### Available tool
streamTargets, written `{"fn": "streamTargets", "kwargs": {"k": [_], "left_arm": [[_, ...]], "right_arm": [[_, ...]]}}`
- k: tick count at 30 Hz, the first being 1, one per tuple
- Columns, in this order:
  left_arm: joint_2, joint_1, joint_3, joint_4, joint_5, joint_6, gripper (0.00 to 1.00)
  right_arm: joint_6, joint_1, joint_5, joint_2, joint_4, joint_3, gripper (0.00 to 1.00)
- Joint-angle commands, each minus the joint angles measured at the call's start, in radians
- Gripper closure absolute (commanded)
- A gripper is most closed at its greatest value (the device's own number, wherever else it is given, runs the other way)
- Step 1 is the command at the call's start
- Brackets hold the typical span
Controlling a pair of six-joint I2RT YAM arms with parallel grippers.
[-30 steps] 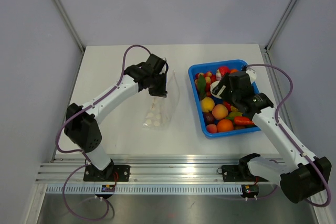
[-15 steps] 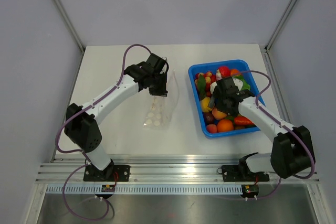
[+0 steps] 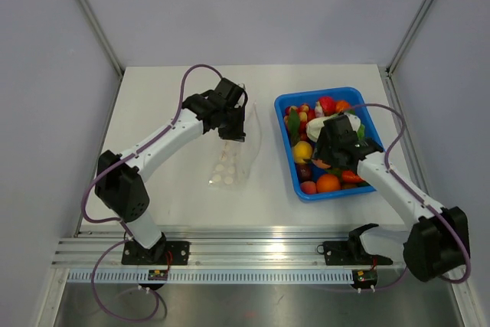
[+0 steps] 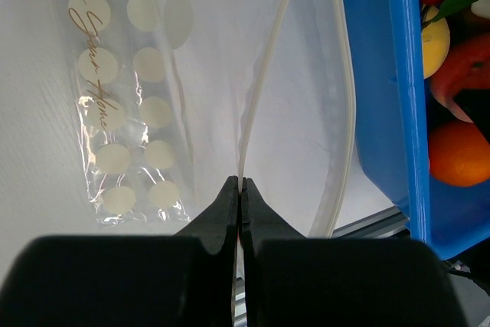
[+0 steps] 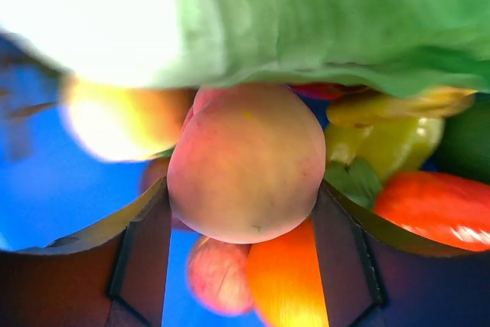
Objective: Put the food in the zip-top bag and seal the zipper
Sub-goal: Pick up the fake fruit from the bin, then place the fake fruit in the zipper food storage bag.
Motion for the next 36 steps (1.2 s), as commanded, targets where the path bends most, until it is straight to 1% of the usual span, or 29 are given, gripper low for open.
{"fn": "streamTargets", "kwargs": {"k": [1, 5, 9, 12, 13, 14, 17, 19, 23, 25, 28, 32, 36], "left_arm": [[0.011, -0.006, 0.058, 0.009, -0.017, 0.008, 1.0], [0.012, -0.006, 0.064, 0.007, -0.02, 0.009, 1.0], [0.009, -0.006, 0.061, 0.007, -0.02, 0.006, 1.0], [0.004, -0.006, 0.056, 0.009, -0.015, 0.003, 1.0], [0.003, -0.006, 0.055, 0.01, -0.012, 0.003, 1.0], [0.001, -0.007, 0.05, 0.01, -0.011, 0.0, 1.0], [-0.006, -0.007, 0.047, 0.009, -0.015, 0.0, 1.0], [-0.006, -0.007, 0.049, 0.004, -0.018, 0.001, 1.0], [-0.008, -0.007, 0.05, 0.003, -0.018, 0.0, 1.0], [-0.006, -0.007, 0.061, -0.002, -0.018, 0.001, 1.0], [-0.009, -0.007, 0.07, -0.005, -0.017, 0.003, 1.0], [-0.02, -0.007, 0.078, -0.01, -0.005, 0.005, 1.0], [-0.042, -0.007, 0.081, 0.0, 0.032, 0.008, 1.0]], "right_arm": [[-0.074, -0.001, -0.011, -0.175, -0.025, 0.087, 0.63], [-0.094, -0.002, -0.064, -0.232, -0.077, 0.171, 0.63], [-0.08, 0.015, -0.169, -0.239, -0.055, 0.244, 0.64], [-0.056, 0.114, -0.17, -0.202, -0.009, 0.311, 0.63], [-0.053, 0.181, -0.161, -0.159, -0.004, 0.363, 0.63], [-0.053, 0.214, -0.149, -0.135, 0.002, 0.391, 0.63], [-0.051, 0.303, -0.167, -0.049, 0.053, 0.464, 0.63], [-0.047, 0.323, -0.19, 0.002, 0.089, 0.494, 0.63], [-0.025, 0.361, -0.239, 0.073, 0.163, 0.501, 0.63], [-0.008, 0.368, -0.284, 0.126, 0.195, 0.495, 0.63], [0.018, 0.366, -0.307, 0.183, 0.234, 0.471, 0.64], [0.03, 0.368, -0.253, 0.251, 0.232, 0.445, 0.64], [0.046, 0.368, -0.249, 0.291, 0.254, 0.422, 0.64]]}}
